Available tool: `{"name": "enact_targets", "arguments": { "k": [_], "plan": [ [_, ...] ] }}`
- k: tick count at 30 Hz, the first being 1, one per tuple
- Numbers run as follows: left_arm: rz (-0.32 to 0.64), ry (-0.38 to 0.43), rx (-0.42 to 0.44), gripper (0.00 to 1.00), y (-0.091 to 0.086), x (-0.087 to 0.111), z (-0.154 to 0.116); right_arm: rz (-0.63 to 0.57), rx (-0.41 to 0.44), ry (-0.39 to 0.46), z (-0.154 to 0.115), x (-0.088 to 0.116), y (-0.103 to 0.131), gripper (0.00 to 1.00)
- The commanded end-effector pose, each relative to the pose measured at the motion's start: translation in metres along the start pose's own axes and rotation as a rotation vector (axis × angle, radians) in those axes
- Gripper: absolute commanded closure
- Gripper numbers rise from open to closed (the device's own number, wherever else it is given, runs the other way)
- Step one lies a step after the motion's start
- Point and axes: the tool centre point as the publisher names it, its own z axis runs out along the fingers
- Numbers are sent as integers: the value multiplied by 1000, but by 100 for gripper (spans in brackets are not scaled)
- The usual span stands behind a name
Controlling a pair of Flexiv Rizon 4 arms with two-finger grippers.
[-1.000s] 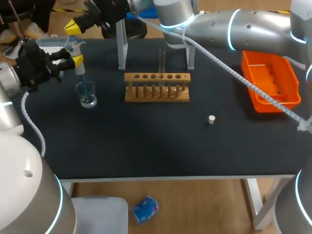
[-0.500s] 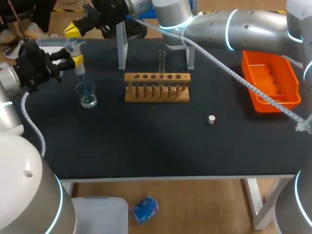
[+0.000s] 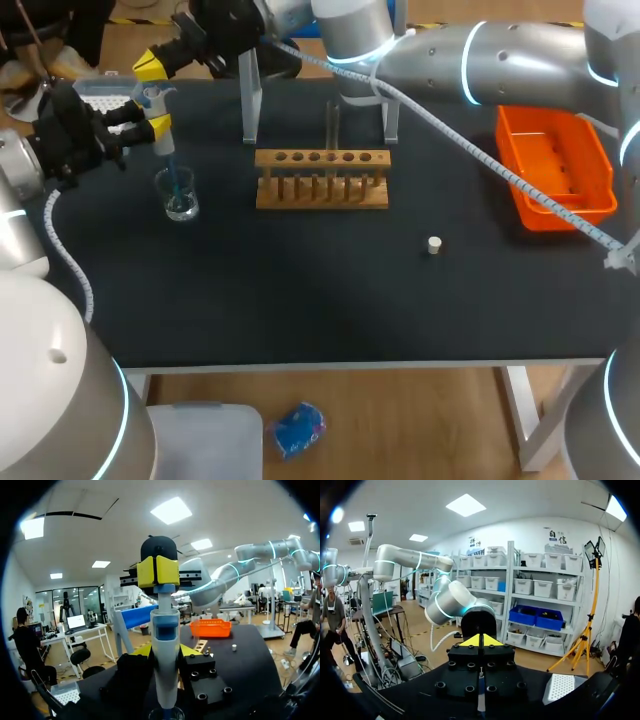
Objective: Invert the test tube, pick up the pipette, mount the tip to pipette, aspirate from beaker and dispense into the tube, eject the tip, return the pipette, and cap with the stopper.
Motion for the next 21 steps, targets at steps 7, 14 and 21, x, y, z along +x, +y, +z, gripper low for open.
{"name": "enact_targets", "arguments": {
  "k": [7, 14, 21],
  "plan": [
    [2, -4, 1, 100, -3, 0, 0, 12, -10, 3, 0, -3, -13, 100],
    [2, -4, 1, 100, -3, 0, 0, 26, -14, 3, 1, -4, -19, 100],
    [2, -4, 1, 100, -3, 0, 0, 35, -17, -1, 2, -4, -23, 100]
  ]
}}
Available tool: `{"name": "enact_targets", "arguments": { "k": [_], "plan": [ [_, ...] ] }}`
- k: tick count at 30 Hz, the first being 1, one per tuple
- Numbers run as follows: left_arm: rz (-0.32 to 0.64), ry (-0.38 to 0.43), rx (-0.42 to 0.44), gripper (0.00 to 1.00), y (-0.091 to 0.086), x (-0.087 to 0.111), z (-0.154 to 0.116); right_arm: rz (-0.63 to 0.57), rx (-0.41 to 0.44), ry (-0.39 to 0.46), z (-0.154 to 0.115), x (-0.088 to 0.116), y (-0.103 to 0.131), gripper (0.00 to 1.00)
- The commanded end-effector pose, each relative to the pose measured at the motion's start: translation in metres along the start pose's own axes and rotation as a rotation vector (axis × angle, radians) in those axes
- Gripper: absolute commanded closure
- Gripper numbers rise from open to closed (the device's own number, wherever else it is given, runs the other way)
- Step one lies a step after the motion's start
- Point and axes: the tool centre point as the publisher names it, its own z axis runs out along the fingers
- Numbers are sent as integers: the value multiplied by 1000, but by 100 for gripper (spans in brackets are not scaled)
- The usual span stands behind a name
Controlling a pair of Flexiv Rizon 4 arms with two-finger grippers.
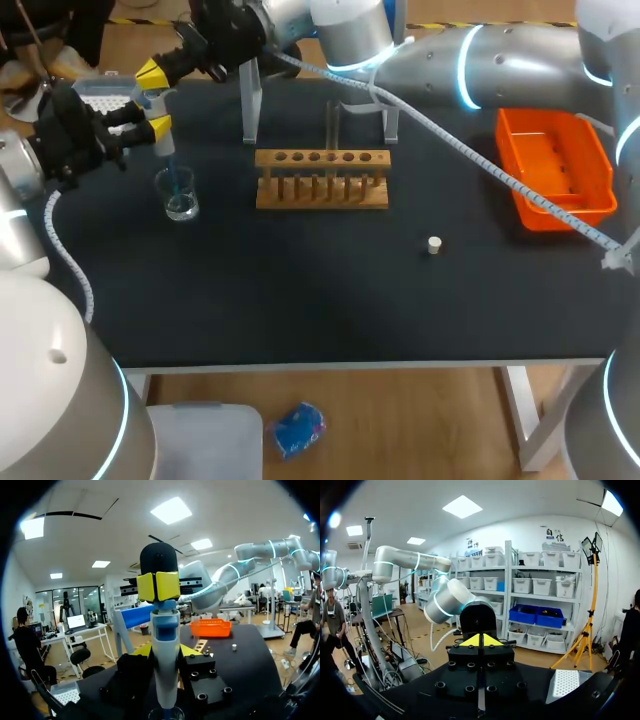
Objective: Invert the test tube, pick up the pipette, mount the tip to pipette, aspirate from beaker and dispense into the tube, eject the tip, return the pipette, and cap with the stopper.
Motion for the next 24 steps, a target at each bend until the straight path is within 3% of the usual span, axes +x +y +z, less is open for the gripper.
{"name": "enact_targets", "arguments": {
  "k": [1, 9, 24],
  "plan": [
    [2, -4, 1, 100, -4, 0, 0, 1, -5, 2, 0, -4, -8, 100],
    [2, -4, 1, 100, -4, 0, 0, 2, -11, -1, 3, -3, -9, 100],
    [2, -4, 1, 100, -4, 0, 0, -62, 27, -3, 0, 1, 23, 100]
  ]
}}
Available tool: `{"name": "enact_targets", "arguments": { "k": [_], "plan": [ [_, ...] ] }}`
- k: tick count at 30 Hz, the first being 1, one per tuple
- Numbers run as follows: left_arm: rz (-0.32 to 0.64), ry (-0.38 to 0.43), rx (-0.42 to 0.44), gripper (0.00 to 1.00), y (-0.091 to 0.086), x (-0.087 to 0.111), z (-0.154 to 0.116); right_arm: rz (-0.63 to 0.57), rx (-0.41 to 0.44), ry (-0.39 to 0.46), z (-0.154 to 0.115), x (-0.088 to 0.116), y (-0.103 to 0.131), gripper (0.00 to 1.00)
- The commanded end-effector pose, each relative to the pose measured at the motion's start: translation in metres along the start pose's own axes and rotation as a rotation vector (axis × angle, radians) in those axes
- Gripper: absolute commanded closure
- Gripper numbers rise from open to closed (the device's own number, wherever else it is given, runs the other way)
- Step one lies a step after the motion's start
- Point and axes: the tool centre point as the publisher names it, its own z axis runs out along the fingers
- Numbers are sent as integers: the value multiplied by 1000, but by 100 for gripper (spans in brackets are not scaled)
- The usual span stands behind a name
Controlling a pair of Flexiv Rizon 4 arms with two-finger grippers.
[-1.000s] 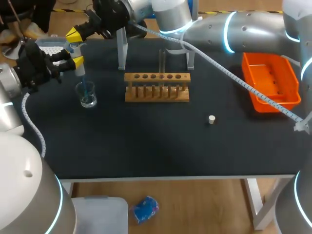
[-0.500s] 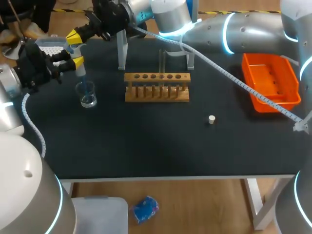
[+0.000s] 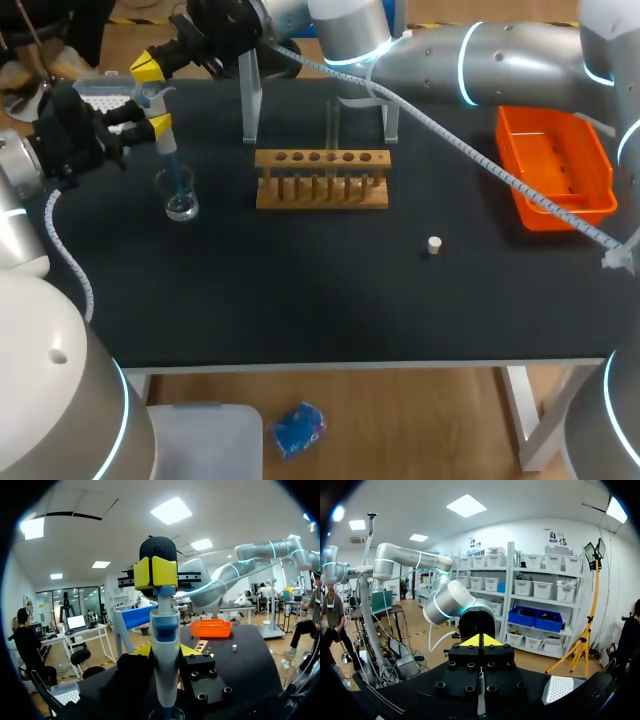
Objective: Invert the test tube, pick up the pipette, mount the tip to pipette, aspirate from beaker and dispense into the tube, eject the tip, return the pipette, and cap with the stopper.
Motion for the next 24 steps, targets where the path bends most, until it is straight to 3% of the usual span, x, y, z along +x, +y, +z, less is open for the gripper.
{"name": "enact_targets", "arguments": {
  "k": [1, 12, 13, 14, 24],
  "plan": [
    [0, -3, -1, 100, -2, 1, 0, -12, 22, -5, -2, 4, 11, 100],
    [0, -3, -1, 100, -2, 1, 0, -42, 79, -32, -13, 20, 35, 100],
    [0, -3, -1, 100, -2, 1, 0, -37, 96, -31, -15, 23, 36, 70],
    [0, -3, -1, 100, -2, 1, 0, -33, 109, -37, -18, 26, 36, 0],
    [0, -3, -1, 100, -2, 1, 0, 6, 171, -195, -70, 77, 32, 0]
  ]
}}
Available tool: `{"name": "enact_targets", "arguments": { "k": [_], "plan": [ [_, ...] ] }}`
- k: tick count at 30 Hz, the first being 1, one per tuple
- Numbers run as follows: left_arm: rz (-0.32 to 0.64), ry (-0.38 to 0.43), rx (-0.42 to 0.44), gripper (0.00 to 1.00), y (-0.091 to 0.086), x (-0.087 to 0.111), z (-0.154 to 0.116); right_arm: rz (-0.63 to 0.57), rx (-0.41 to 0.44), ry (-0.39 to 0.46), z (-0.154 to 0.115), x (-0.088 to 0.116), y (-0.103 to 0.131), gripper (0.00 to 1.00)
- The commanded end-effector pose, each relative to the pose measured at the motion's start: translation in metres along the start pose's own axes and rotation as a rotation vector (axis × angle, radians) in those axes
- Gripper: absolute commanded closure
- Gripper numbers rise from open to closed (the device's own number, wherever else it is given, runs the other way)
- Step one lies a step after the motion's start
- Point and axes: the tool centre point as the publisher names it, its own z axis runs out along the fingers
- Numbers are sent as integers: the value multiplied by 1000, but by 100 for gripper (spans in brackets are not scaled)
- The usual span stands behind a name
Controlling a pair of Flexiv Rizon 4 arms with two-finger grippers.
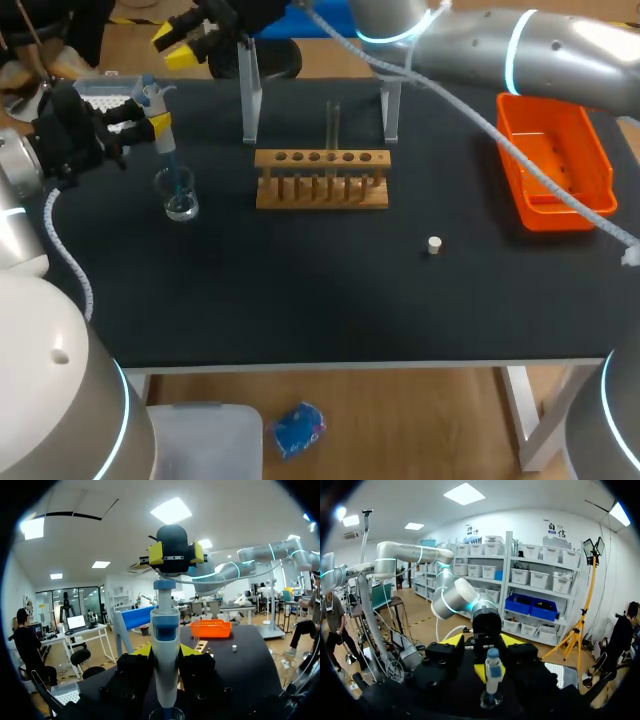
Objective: Invert the test tube, pick up the pipette, mount the tip to pipette, aspirate from beaker and dispense into the tube, eject the tip, return the pipette, and cap with the stopper.
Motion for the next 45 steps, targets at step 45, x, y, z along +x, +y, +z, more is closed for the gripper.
{"name": "enact_targets", "arguments": {
  "k": [45],
  "plan": [
    [1, -4, 0, 100, 0, 1, 0, 186, 155, -514, -176, 137, -73, 0]
  ]
}}
